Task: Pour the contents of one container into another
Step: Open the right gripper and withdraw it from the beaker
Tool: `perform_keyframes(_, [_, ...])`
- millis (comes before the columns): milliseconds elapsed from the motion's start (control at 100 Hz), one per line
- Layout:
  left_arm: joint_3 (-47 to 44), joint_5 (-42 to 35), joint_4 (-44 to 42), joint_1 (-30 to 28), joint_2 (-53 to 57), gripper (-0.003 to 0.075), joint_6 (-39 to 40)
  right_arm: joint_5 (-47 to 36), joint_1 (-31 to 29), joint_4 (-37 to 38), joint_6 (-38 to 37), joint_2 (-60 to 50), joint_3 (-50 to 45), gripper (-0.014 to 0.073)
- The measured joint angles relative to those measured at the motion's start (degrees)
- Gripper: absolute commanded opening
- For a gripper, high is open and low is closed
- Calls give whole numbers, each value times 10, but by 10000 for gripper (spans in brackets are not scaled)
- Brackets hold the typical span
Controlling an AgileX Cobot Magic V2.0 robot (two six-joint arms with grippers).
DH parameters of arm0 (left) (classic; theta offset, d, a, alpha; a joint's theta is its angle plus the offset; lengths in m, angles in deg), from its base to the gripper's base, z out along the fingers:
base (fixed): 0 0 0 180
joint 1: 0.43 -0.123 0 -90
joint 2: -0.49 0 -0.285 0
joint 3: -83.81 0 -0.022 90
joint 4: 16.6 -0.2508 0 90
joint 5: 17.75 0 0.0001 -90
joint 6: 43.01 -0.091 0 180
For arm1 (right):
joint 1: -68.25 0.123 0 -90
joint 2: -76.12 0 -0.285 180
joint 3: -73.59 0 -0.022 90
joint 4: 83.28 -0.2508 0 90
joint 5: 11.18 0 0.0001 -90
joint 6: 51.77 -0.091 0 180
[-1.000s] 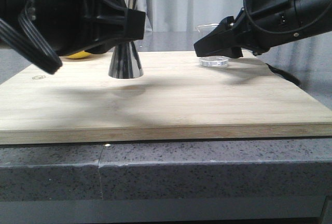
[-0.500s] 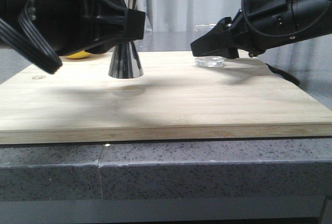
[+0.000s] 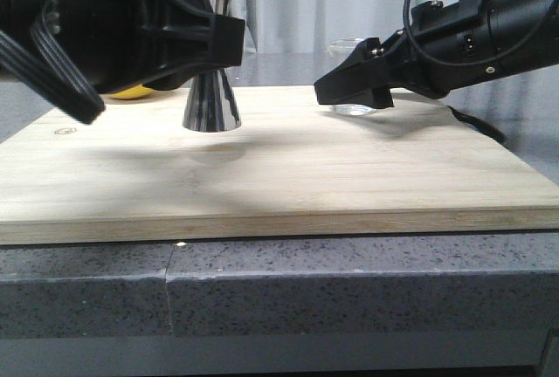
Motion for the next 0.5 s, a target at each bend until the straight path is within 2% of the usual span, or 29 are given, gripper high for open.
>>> perform_keyframes(500, [0, -19, -1, -16, 0, -12, 0, 11, 0, -6, 0, -99, 61, 610])
